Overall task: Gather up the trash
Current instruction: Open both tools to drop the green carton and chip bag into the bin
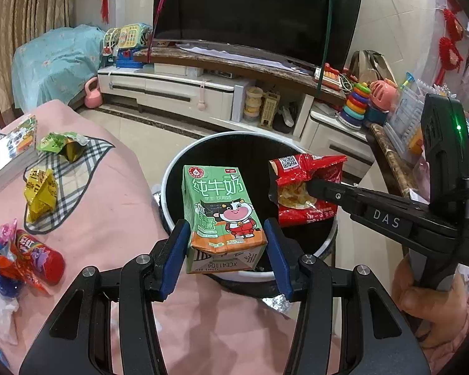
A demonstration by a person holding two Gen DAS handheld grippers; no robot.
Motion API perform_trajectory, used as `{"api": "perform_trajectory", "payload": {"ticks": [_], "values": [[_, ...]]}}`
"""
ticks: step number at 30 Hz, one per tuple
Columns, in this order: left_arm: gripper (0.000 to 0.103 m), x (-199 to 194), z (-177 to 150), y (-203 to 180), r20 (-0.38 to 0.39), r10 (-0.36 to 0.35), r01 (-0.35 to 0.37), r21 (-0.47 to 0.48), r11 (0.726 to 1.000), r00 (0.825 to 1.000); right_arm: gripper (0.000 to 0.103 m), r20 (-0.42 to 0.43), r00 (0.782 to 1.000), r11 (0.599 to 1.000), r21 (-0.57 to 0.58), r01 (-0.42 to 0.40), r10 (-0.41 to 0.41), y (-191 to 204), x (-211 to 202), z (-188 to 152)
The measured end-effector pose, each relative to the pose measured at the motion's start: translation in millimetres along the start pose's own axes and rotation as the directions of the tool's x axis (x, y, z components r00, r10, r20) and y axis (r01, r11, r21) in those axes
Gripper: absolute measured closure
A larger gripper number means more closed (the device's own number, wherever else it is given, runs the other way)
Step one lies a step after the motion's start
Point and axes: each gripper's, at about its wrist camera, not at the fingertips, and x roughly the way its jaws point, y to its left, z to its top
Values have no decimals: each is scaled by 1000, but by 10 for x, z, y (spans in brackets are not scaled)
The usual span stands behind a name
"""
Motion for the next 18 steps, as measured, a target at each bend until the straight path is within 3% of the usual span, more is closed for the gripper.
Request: {"api": "perform_trajectory", "payload": {"ticks": [6,8,10,15,18], "values": [[51,76,-3,12,-27,-10,9,-20,1000,1000,91,-14,1000,1000,5,2,-1,-30,54,30],[48,56,-19,24,-22,-6,6,-25,1000,1000,84,-19,1000,1000,7,0,0,-27,57,30],[45,21,-44,35,-15,5,-5,-30,1000,1000,66,-16,1000,1000,14,-6,6,-32,42,30],[39,-113,-164,127,-1,22,-22,-58,998,1000,60,2,1000,1000,22,-15,15,-28,-31,12],[35,-198,-247,209,2,34,-34,-78,996,999,51,16,1000,1000,13,-21,21,22,-93,-19]]}}
